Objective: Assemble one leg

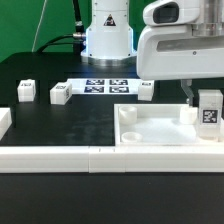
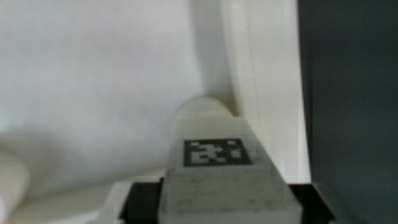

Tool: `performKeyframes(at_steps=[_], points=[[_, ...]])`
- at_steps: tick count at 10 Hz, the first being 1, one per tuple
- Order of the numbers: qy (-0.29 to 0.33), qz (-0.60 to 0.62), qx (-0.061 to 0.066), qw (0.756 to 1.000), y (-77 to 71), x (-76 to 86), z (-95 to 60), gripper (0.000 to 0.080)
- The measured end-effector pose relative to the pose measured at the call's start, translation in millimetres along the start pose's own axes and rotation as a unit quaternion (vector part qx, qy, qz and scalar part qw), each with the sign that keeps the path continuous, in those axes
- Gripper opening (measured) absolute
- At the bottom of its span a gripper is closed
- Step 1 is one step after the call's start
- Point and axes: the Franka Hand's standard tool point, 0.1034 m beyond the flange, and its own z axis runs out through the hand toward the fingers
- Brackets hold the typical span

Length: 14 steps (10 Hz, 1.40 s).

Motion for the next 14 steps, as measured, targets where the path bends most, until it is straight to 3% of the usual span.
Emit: performKeyframes(at_steps=[2, 3, 5, 7, 9, 10, 11, 12, 14], points=[[0.006, 0.130, 0.004, 0.991, -1.4, -0.5, 0.7, 0.0294], [0.009, 0.221, 0.010, 0.975, -2.4, -1.3, 1.0, 0.0294], [0.013, 0.346, 0.011, 0.938, -6.2, -3.8, 1.3, 0.0294], [0.008, 0.393, 0.019, 0.919, -6.6, -3.5, 1.6, 0.0294], [0.008, 0.362, 0.018, 0.932, -6.5, -3.6, 1.7, 0.0300], [0.008, 0.355, 0.019, 0.935, -6.1, -3.1, 1.4, 0.0494], [0.010, 0.287, 0.017, 0.958, -5.4, -2.5, 1.2, 0.0494], [0.012, 0.218, 0.013, 0.976, -7.2, -3.8, 1.4, 0.0612], [0.018, 0.076, 0.001, 0.997, -10.4, -3.9, 2.6, 0.0647]])
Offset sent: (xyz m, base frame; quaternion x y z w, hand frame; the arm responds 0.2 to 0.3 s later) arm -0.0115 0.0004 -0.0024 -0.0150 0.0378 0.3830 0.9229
